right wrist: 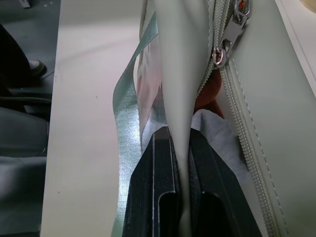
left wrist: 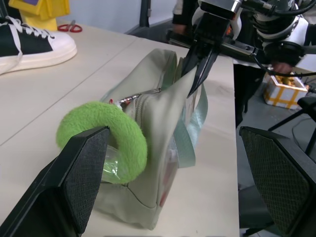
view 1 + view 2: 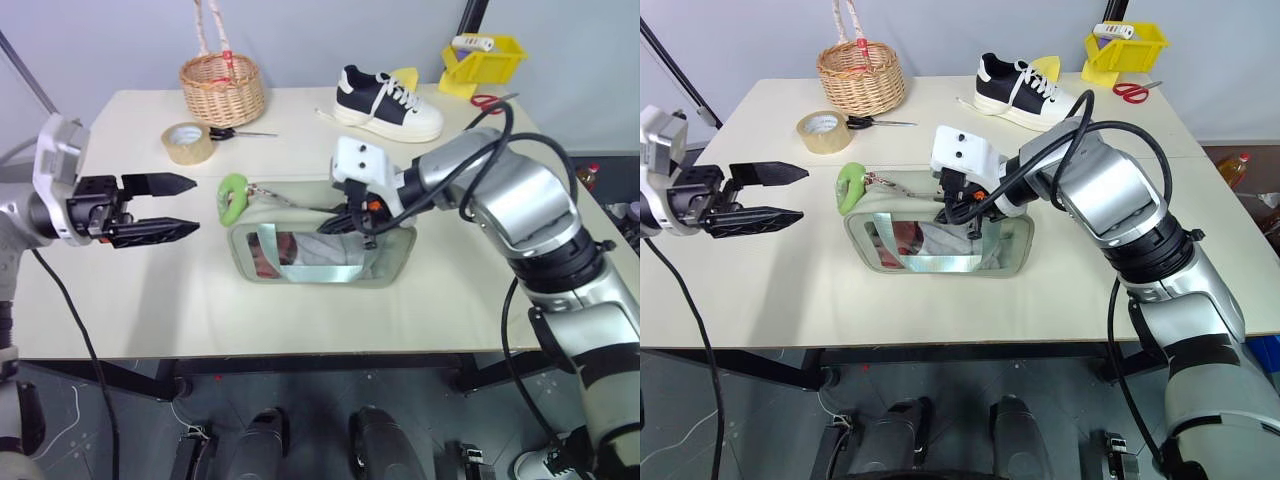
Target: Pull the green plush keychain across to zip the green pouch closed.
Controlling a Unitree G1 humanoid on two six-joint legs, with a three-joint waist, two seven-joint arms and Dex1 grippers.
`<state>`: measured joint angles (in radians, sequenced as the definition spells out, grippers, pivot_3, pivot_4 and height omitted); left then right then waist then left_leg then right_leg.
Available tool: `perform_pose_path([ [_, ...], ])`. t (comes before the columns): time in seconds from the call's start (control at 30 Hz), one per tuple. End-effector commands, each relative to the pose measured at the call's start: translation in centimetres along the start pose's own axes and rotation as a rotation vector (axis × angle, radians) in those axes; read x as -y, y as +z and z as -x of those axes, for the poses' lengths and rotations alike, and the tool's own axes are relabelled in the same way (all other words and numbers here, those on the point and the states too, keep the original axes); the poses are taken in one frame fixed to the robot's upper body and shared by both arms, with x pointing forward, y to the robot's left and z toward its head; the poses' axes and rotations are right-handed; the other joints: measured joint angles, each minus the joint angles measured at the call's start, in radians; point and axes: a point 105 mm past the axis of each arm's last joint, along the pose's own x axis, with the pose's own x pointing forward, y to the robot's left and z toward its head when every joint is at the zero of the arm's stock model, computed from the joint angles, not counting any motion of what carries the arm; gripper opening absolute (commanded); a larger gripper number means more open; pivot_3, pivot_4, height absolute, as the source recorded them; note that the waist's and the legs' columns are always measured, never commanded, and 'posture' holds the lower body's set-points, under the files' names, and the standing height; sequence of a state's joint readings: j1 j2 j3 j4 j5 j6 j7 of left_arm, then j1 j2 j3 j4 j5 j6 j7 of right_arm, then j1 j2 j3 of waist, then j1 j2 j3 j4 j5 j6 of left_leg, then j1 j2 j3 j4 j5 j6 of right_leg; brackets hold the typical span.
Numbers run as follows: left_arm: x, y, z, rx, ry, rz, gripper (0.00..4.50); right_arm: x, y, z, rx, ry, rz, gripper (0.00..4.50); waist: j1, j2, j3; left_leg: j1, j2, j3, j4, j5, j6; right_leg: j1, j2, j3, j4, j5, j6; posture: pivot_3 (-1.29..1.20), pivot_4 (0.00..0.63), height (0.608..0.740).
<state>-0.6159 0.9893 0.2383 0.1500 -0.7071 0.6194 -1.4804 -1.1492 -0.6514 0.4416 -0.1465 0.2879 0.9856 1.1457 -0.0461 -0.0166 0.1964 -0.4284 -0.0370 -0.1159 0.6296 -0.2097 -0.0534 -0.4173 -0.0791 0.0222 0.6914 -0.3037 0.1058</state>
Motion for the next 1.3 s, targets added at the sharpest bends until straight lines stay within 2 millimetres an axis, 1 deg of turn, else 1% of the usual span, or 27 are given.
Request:
perform_pose_path([
  [0.03,0.2,0.8,0.1,0.008,-0.007,-0.04,4.5,-0.2,1.3,0.7,0.041,-0.015,0.059,0.08,0.0,0.0,0.0,0.0,0.0,0.0,0.0,0.0,0.0,0.0,0.0,0.0,0.0,0.0,0.0,0.0,0.15,0.695],
  [0.07,0.2,0.8,0.1,0.007,-0.007,-0.04,4.5,-0.2,1.3,0.7,0.04,-0.014,0.059,0.08,0.0,0.0,0.0,0.0,0.0,0.0,0.0,0.0,0.0,0.0,0.0,0.0,0.0,0.0,0.0,0.0,0.15,0.695],
  [0.17,0.2,0.8,0.2,0.005,-0.007,-0.039,4.5,-0.2,1.1,0.6,0.031,-0.015,0.057,1.11,0.0,0.0,0.0,0.0,0.0,0.0,0.0,0.0,0.0,0.0,0.0,0.0,0.0,0.0,0.0,0.0,0.15,0.695],
  [0.2,0.2,0.8,0.2,0.005,-0.008,-0.038,4.5,-0.2,1.1,0.6,0.031,-0.015,0.056,1.52,0.0,0.0,0.0,0.0,0.0,0.0,0.0,0.0,0.0,0.0,0.0,0.0,0.0,0.0,0.0,0.0,0.15,0.695],
  [0.3,0.2,0.8,0.1,0.003,-0.009,-0.038,4.5,0.0,1.2,0.8,0.037,-0.028,0.048,3.11,0.0,0.0,0.0,0.0,0.0,0.0,0.0,0.0,0.0,0.0,0.0,0.0,0.0,0.0,0.0,0.0,0.15,0.695],
  [0.37,0.1,0.9,0.1,0.002,-0.01,-0.038,4.5,0.4,1.6,1.6,0.046,-0.053,0.038,4.18,0.0,0.0,0.0,0.0,0.0,0.0,0.0,0.0,0.0,0.0,0.0,0.0,0.0,0.0,0.0,0.0,0.15,0.695],
  [0.4,0.1,0.9,0.1,0.002,-0.01,-0.038,4.5,0.4,1.7,2.1,0.05,-0.062,0.036,4.45,0.001,0.0,0.0,0.0,0.0,0.0,0.0,0.0,0.0,0.0,0.0,0.0,0.0,0.0,0.0,0.0,0.15,0.695],
  [0.5,-0.1,1.0,0.1,0.001,-0.01,-0.038,4.5,0.3,1.9,3.6,0.051,-0.077,0.048,4.45,0.003,0.0,0.0,0.0,0.0,0.0,0.0,0.0,0.0,0.0,0.0,0.0,0.0,0.0,0.0,0.0,0.15,0.695],
  [0.7,-0.3,0.8,-0.2,0.002,-0.02,-0.036,4.5,0.3,1.3,5.2,0.031,-0.117,0.048,4.45,-0.001,0.0,0.0,0.0,0.0,0.0,0.0,0.0,0.0,0.001,0.0,0.0,-0.001,0.0,0.0,0.0,0.15,0.695],
  [0.77,-0.3,0.8,-0.3,0.003,-0.023,-0.037,4.5,0.5,0.6,6.0,0.018,-0.14,0.048,4.45,0.001,0.0,0.0,0.0,0.0,0.0,0.0,0.0,0.0,0.001,0.0,0.0,-0.001,0.0,0.0,0.0,0.15,0.695],
  [0.87,-0.2,0.8,-0.3,0.002,-0.028,-0.037,4.5,0.9,-1.4,7.3,-0.031,-0.182,0.034,4.45,0.004,0.0,0.0,0.0,0.0,0.0,0.0,0.0,0.0,0.002,-0.001,0.0,-0.002,0.0,0.0,0.0,0.15,0.695],
  [0.97,-0.2,0.8,-0.3,0.001,-0.027,-0.038,4.5,1.1,-2.6,7.6,-0.05,-0.202,0.027,4.45,0.001,0.0,0.0,0.0,0.0,0.0,0.001,0.0,0.0,0.002,-0.001,-0.001,-0.002,0.0,0.0,0.0,0.15,0.695],
  [1.17,-0.2,0.6,-0.1,-0.014,-0.016,-0.04,4.5,1.0,-3.2,7.6,-0.046,-0.211,0.025,4.45,-0.001,0.0,0.0,0.001,0.0,0.0,-0.001,0.0,0.0,0.002,0.0,0.0,-0.002,0.0,0.0,0.0,0.15,0.695],
  [1.27,-0.2,0.6,-0.1,-0.016,-0.013,-0.043,4.5,0.9,-4.5,7.1,-0.073,-0.204,0.021,3.65,0.002,0.0,0.0,0.001,0.0,0.0,0.0,0.0,0.0,0.002,0.0,0.0,-0.002,0.0,0.0,0.0,0.15,0.695],
  [1.3,-0.2,0.6,-0.1,-0.016,-0.013,-0.044,4.5,0.9,-4.8,7.1,-0.08,-0.204,0.021,3.15,0.002,0.0,0.0,0.001,0.0,0.0,0.0,0.0,0.0,0.002,-0.001,0.0,-0.002,0.0,0.0,0.0,0.15,0.695],
])
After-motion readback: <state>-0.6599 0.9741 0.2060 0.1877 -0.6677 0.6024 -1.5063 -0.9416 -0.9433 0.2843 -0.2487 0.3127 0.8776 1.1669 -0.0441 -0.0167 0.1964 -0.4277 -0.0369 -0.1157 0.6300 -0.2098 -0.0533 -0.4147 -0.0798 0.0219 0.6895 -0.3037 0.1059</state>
